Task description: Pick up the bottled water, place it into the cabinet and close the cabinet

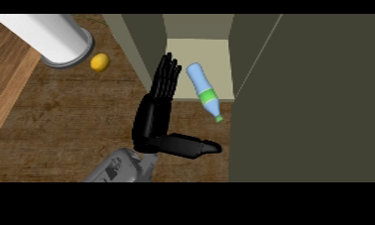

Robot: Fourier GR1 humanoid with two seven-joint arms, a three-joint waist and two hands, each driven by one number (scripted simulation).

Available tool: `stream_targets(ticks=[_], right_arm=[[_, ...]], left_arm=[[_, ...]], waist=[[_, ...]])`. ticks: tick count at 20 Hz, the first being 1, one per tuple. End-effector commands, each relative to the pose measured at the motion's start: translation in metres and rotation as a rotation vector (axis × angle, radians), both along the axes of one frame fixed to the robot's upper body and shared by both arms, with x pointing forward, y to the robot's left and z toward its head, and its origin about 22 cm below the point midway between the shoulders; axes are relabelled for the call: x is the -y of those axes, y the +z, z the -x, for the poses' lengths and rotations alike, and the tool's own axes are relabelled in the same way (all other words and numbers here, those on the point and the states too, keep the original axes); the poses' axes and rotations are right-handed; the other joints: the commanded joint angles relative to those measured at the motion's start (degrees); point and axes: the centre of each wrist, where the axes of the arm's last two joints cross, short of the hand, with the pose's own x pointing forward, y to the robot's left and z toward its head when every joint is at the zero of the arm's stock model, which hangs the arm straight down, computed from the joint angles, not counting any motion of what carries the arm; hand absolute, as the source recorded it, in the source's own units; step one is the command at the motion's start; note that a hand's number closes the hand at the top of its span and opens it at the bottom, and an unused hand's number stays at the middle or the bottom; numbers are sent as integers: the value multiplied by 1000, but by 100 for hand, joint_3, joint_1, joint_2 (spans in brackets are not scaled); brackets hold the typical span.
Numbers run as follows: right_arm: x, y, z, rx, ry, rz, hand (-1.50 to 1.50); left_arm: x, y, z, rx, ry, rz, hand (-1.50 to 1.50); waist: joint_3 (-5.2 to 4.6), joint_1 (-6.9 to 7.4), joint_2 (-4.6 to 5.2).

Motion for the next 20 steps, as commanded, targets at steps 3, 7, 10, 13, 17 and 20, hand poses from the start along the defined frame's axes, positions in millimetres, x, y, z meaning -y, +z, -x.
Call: stream_targets(ticks=[3, 7, 10, 13, 17, 20], right_arm=[[-23, 37, -3, 31, 203, 140, 150], [-33, 40, 2, -15, 275, 119, 150], [-45, 39, 5, -31, 299, 128, 150], [-56, 44, 0, -13, 349, 111, 150], [-73, 53, 2, 31, 374, 84, 150], [-85, 44, -2, 0, 396, 85, 150]], left_arm=[[-39, -7, 39, -3, 18, 6, -150], [-56, -4, 60, -8, 48, 19, -150], [-70, -3, 78, -20, 58, 39, -150], [-78, -14, 78, -14, 72, 11, -150], [-84, 0, 89, -9, 68, 23, -150], [-102, 2, 88, -1, 106, 37, -150]], waist=[[-4, 44, 3], [-2, -24, 6], [-7, -45, -24], [-12, -70, 16], [-22, -88, -36], [-27, -131, -46]])
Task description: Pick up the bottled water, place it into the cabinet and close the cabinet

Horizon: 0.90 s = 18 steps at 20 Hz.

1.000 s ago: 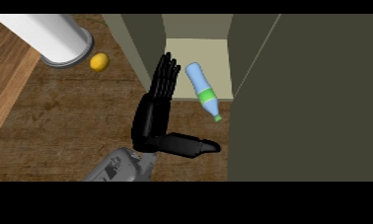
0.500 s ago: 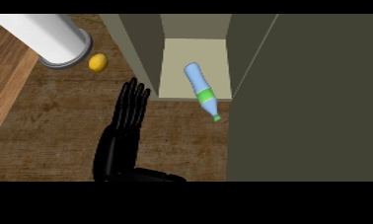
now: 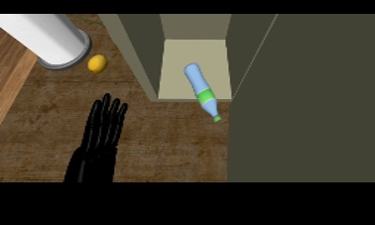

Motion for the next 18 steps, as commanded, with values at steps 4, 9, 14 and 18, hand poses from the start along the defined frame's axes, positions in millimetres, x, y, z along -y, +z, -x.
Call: stream_targets(ticks=[4, 9, 14, 18], right_arm=[[-28, 54, 3, 202, -1, 154, 150], [-54, 62, 0, 263, 65, 145, 150], [-72, 70, -4, 310, 70, 210, 150], [-94, 67, -24, 328, 71, 245, 150]], left_arm=[[-18, 4, 21, 0, 52, 11, -150], [-40, 4, 22, 6, 60, 0, -150], [-54, 0, 33, -14, 62, -1, -150], [-67, 5, 32, 8, 51, -10, -150]], waist=[[-4, 35, -21], [-23, 83, -27], [-31, 118, -36], [-40, 231, -4]])
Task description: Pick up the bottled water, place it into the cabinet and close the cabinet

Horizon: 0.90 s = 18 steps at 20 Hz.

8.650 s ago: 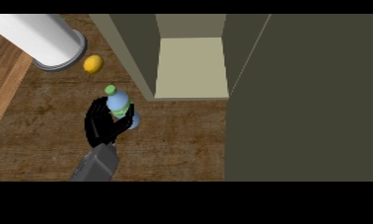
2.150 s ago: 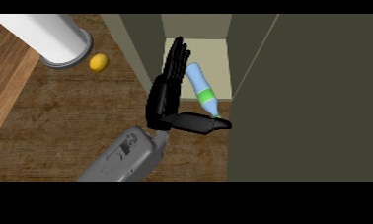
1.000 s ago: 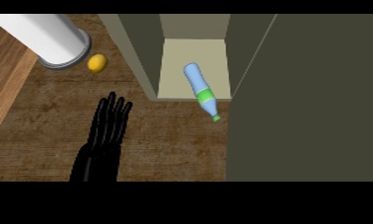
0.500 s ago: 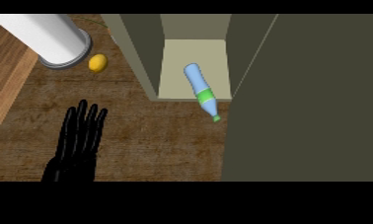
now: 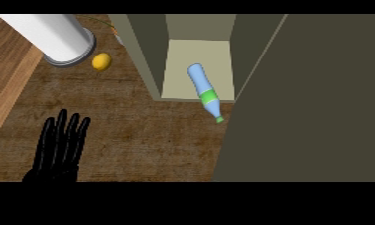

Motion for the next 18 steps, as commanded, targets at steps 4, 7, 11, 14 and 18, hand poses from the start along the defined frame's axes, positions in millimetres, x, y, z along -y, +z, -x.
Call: stream_targets(ticks=[4, 7, 11, 14, 18], right_arm=[[-49, 21, 1, 113, 59, 2, 150], [-53, 26, -6, 137, 47, 17, 150], [-61, 27, -15, 164, 60, 55, 150], [-61, 27, -18, 157, 73, 27, 150], [-62, 26, -24, 164, 80, 54, 150]], left_arm=[[-21, -1, 6, -9, 10, -4, -150], [-23, 1, 12, 11, -9, 4, -150], [-27, 4, 8, 14, -21, 5, -150], [-33, 8, 4, 16, -32, 6, -150], [-36, 12, 6, 24, -39, 20, -150]], waist=[[-15, 15, 1], [-16, 103, 17], [-15, 92, 40], [-15, 101, 69], [-15, 209, 73]])
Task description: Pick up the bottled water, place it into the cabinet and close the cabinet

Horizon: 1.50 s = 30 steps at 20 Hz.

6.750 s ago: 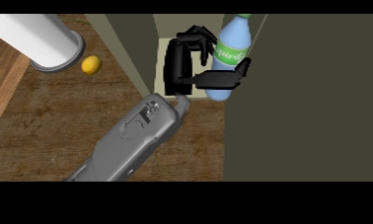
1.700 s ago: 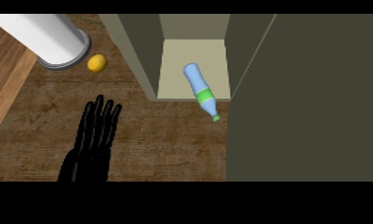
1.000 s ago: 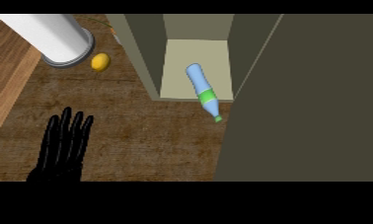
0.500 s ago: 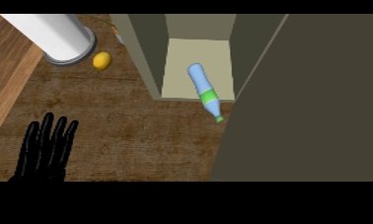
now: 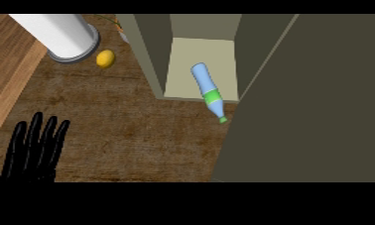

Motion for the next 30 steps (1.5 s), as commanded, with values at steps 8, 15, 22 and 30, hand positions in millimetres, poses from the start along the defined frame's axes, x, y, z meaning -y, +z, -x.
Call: stream_targets(ticks=[8, 15, 22, 30], right_arm=[[-34, -1, -15, -67, -75, -135, 150], [-36, -10, -20, -162, -24, -157, 150], [-47, -43, -19, -478, 227, -116, 150], [-20, -37, -42, -504, -23, -318, 150]], left_arm=[[-9, 0, 4, 1, -22, -1, -150], [-16, 4, 4, 8, -49, -9, -150], [-13, 7, -1, 52, -95, -1, -150], [-21, 6, 2, 30, -76, -8, -150]], waist=[[-12, 213, 73], [-10, 438, 179], [-11, 744, 367], [14, 411, 246]])
